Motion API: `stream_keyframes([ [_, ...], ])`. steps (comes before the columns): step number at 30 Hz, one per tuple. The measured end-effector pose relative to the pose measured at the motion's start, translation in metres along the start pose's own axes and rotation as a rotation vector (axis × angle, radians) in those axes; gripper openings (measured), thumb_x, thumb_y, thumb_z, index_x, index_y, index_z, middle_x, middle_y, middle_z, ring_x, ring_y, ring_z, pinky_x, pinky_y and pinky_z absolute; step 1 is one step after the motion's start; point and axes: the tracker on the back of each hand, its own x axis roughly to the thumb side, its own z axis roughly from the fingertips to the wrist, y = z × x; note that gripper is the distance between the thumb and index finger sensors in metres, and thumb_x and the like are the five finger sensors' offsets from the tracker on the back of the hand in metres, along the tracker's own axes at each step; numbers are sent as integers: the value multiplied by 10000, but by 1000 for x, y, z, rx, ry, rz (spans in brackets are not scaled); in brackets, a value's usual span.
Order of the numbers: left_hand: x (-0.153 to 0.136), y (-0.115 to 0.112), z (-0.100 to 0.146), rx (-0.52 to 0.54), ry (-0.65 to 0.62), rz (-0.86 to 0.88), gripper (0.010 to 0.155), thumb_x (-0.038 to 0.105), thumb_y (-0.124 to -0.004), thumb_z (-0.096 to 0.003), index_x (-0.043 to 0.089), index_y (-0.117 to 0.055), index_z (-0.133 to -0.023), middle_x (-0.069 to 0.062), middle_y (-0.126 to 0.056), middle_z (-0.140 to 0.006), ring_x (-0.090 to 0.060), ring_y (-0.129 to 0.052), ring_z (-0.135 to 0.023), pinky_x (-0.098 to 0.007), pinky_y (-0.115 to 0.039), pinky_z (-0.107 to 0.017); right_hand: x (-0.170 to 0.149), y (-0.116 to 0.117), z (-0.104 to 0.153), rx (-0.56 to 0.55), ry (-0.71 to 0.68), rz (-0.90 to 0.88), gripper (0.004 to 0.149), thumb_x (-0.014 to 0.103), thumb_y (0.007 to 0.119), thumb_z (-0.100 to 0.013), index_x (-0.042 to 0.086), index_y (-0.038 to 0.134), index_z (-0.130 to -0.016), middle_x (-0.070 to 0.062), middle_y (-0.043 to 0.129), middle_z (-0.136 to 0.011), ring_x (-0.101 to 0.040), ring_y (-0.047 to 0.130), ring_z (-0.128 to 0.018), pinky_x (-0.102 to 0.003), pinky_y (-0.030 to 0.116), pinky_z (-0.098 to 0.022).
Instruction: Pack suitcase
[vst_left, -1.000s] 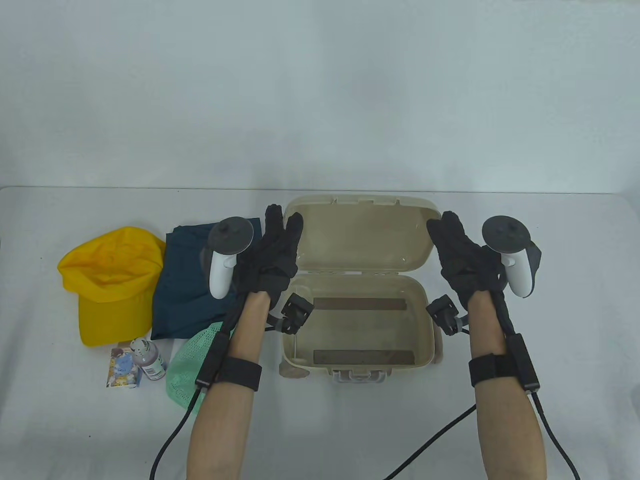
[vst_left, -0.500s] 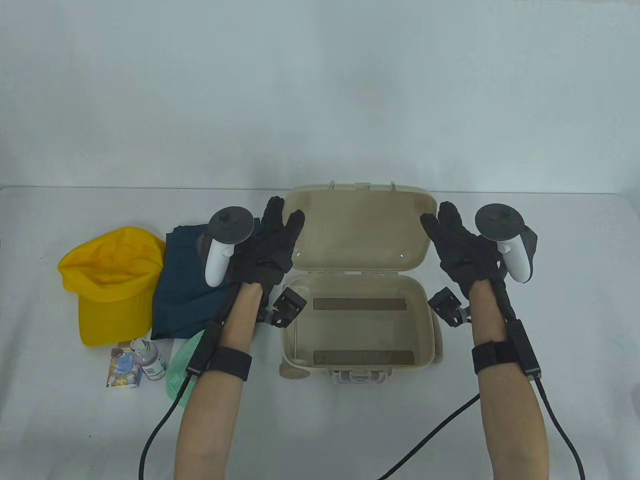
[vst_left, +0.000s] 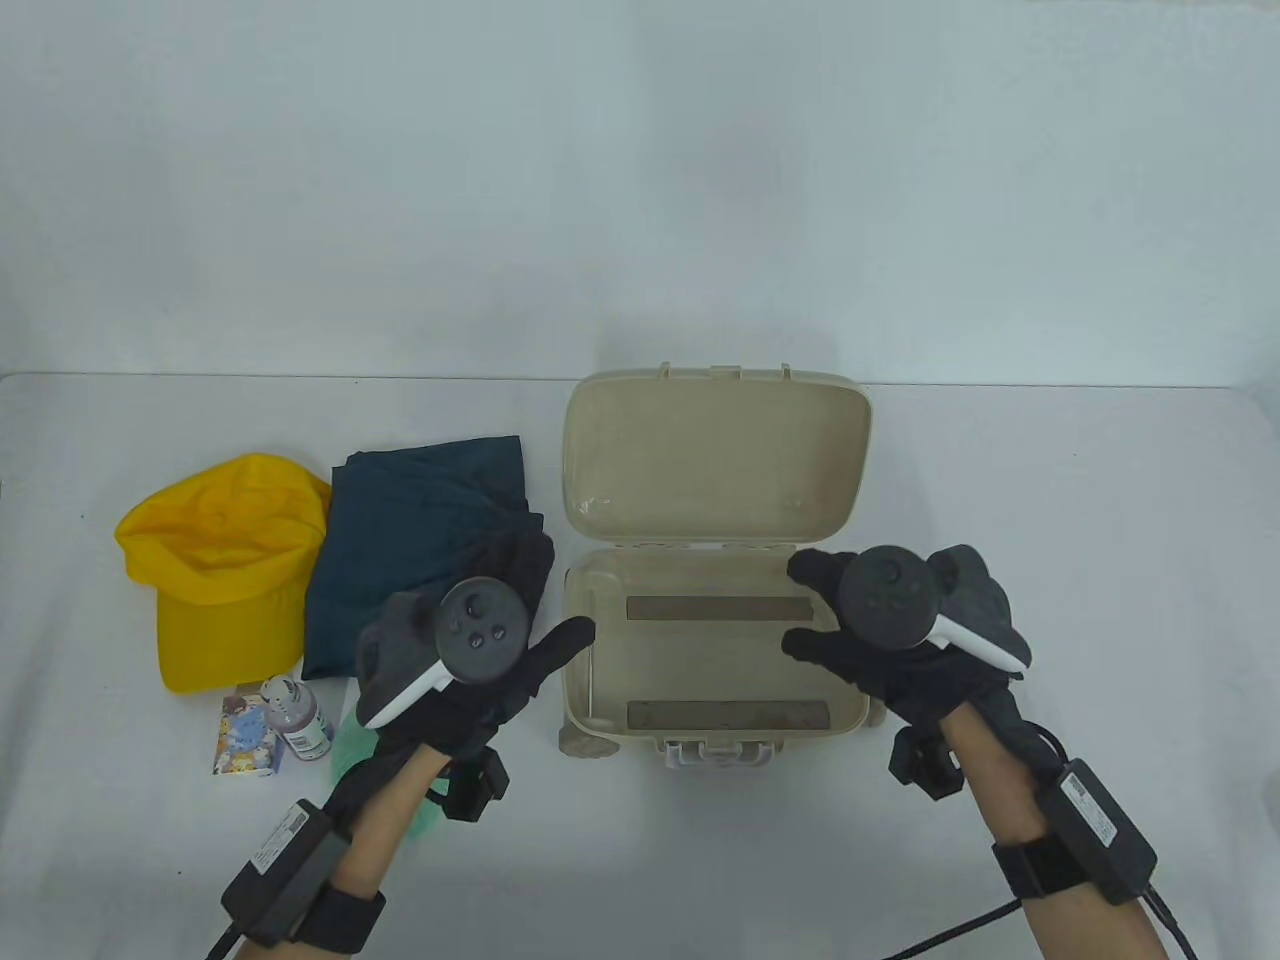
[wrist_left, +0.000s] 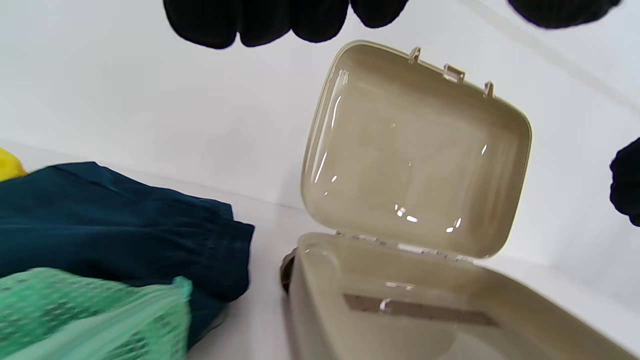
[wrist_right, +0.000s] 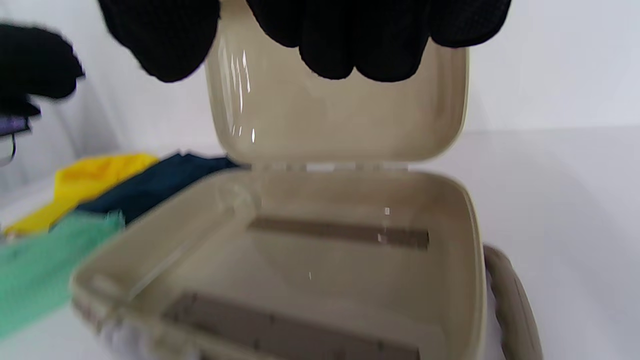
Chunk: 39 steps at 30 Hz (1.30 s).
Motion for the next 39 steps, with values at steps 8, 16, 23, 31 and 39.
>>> stream_keyframes([
  [8,-17,-23,27,4,-17,-117,861,664,-570,-498,199,-279,-1161,-153,-341,-1227,-436,-432,-1133,-559,-515,-790,18,79,2,236,-31,268,736,509,774,-483,191,487,-1082,-58,675,-1089,-333,731,-977,-577,609,-738],
  [16,-30,-37,32,-16,-14,-88,860,660,-575,-496,196,-284,-1160,-157,-343,-1225,-439,-436,-1130,-561,-515,-788,24,118,2,197,6,500,527,355,763,-516,280,581,-1005,28,772,-988,-237,811,-894,-505,662,-730],
  [23,-29,-38,33,-18,-30,-74,864,659,-575,-494,195,-281,-1160,-157,-339,-1226,-440,-425,-1132,-561,-501,-793,22,123,0,165,13,517,440,359,723,-509,322,656,-943,58,851,-894,-179,887,-786,-433,740,-695],
  [31,-29,-38,34,-9,-38,-81,871,658,-574,-493,184,-279,-1162,-165,-307,-1228,-445,-380,-1138,-549,-464,-804,-3,116,-8,189,106,476,429,381,728,-495,332,695,-920,60,870,-884,-173,893,-784,-426,735,-705],
  [39,-29,-38,35,-14,-41,-80,880,655,-577,-492,173,-274,-1163,-162,-281,-1229,-438,-337,-1143,-535,-432,-812,-46,108,-9,184,260,426,429,384,735,-489,331,711,-914,62,877,-877,-171,896,-777,-425,736,-703],
])
